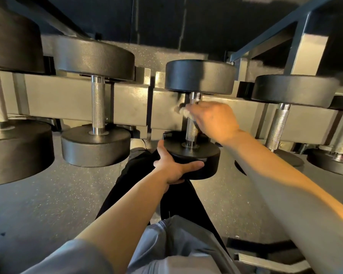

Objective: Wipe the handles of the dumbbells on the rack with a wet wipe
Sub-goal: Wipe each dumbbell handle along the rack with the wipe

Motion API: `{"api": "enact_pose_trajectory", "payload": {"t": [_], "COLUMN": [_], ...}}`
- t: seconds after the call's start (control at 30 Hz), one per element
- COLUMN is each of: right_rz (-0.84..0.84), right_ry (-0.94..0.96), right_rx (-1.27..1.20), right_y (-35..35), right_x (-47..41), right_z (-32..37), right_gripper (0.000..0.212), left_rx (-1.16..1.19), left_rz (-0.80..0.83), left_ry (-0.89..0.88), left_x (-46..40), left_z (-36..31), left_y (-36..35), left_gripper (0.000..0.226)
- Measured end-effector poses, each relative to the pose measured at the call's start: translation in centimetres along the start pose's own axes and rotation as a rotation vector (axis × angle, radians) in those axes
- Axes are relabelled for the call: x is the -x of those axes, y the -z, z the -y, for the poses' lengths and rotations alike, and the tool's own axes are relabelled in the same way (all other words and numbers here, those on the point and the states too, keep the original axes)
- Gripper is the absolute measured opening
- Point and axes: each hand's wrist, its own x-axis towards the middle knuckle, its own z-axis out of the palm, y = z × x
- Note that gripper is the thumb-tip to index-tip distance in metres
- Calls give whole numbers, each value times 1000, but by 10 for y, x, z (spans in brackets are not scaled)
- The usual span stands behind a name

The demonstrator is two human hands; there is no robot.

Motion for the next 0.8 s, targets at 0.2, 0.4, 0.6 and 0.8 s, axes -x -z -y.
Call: {"api": "enact_pose_trajectory", "payload": {"t": [0.2,0.4,0.6,0.8], "right_rz": [354,427,23,169], "right_ry": [1,21,21,-134], "right_rx": [-133,144,247,315], "right_y": [6,18,19,23], "right_x": [12,10,-14,-31], "right_z": [12,12,13,19], "right_gripper": [22,36,39,19], "left_rx": [-7,-21,-23,-34], "left_rz": [-7,-15,-38,-27], "left_ry": [-18,11,0,0], "left_x": [3,3,1,1], "left_z": [-2,-3,-1,-1], "left_y": [-2,-2,-2,-1], "left_gripper": [162,147,140,140]}}
